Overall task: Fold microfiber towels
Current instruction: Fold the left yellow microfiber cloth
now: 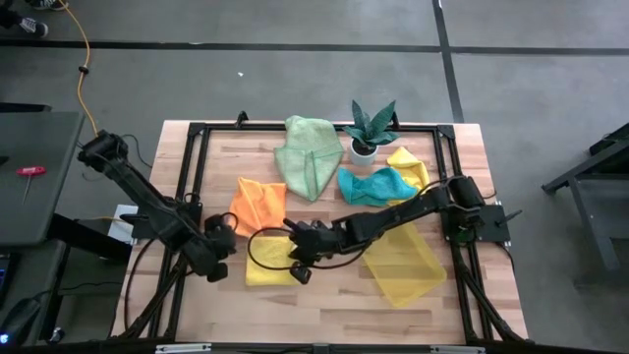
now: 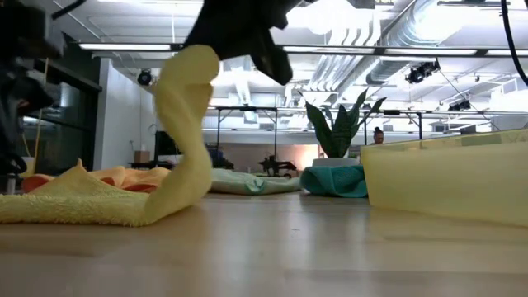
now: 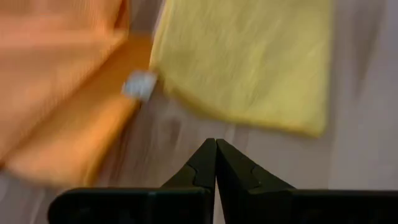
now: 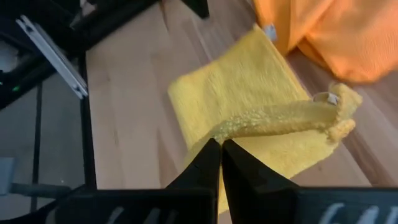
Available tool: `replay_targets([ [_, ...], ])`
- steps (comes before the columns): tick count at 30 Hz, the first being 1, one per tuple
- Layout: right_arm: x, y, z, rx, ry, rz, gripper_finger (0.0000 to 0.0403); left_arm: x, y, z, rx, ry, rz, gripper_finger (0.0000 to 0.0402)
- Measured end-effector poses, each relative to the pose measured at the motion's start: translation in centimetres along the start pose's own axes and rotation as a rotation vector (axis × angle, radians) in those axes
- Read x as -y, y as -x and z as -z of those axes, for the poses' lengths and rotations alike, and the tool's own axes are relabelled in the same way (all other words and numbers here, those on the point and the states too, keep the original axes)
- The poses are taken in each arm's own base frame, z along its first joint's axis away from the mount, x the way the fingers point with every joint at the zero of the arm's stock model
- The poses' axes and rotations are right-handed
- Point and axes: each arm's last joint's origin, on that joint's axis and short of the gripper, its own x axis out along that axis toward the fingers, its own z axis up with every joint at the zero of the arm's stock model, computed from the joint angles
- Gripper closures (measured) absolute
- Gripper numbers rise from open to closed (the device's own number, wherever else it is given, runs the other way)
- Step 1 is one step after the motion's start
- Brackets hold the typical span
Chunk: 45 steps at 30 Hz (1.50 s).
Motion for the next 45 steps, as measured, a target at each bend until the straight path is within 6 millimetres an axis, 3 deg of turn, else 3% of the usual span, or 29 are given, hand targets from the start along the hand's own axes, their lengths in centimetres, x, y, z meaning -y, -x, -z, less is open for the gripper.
replay_targets([
  [5,0.0,-0.3,-0.3,0.029,0.016,-0.019,0.0403,0.7,-1.2,0.7,-0.046,-0.002,-0.043,0.0402],
  [11,0.4,-2.5,0.6,-0.001,0.016,-0.048,0.0403,1.4,-2.8,1.0,-0.054,-0.008,-0.091,0.0402],
  [17,0.7,-3.2,0.4,0.012,0.011,-0.068,0.0403,2.2,-4.2,1.1,-0.055,-0.017,-0.07,0.0402],
  [27,2.0,-6.5,1.6,0.001,-0.027,-0.063,0.0403,2.4,-5.0,1.1,-0.038,-0.02,-0.096,0.0402],
  [45,1.8,-6.8,0.5,0.13,-0.047,-0.112,0.0403,3.0,-5.1,0.8,0.016,-0.018,-0.047,0.0401],
])
